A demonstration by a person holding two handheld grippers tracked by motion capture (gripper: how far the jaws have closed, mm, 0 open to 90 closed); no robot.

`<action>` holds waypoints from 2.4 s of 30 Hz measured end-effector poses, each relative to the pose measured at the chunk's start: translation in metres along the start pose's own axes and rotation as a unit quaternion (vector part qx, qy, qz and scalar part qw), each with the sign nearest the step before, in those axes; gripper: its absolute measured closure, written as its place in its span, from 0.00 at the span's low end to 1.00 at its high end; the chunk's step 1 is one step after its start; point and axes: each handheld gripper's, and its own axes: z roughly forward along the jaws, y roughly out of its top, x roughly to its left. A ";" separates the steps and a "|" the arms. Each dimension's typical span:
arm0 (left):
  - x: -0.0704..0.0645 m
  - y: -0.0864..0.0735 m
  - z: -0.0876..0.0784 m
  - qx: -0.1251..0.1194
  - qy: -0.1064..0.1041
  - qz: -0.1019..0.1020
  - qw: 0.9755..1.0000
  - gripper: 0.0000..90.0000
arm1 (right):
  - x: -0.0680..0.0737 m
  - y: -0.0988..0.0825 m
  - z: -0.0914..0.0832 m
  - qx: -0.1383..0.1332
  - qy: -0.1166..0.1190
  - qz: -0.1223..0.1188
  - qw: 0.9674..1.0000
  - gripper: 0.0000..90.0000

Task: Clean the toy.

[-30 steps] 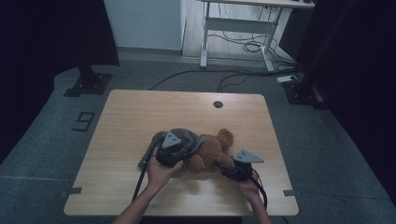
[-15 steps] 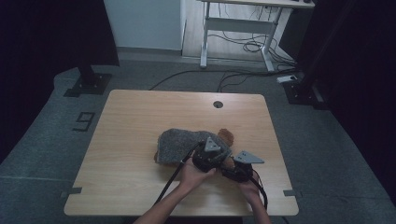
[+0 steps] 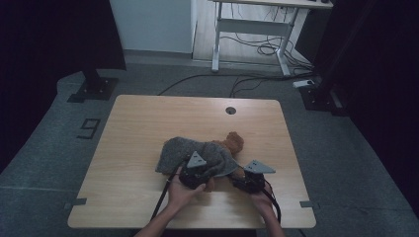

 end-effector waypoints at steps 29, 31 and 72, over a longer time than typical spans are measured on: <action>0.065 -0.034 -0.094 -0.058 0.093 -0.056 0.992 0.91 | -0.006 -0.002 -0.002 -0.006 -0.002 0.013 1.000 0.64; 0.071 -0.038 -0.098 -0.058 0.100 -0.064 0.991 0.91 | -0.007 -0.003 -0.003 -0.005 -0.001 0.013 1.000 0.64; 0.106 -0.020 -0.065 0.034 0.152 -0.079 0.985 0.92 | -0.010 -0.003 -0.002 0.001 -0.007 0.015 1.000 0.64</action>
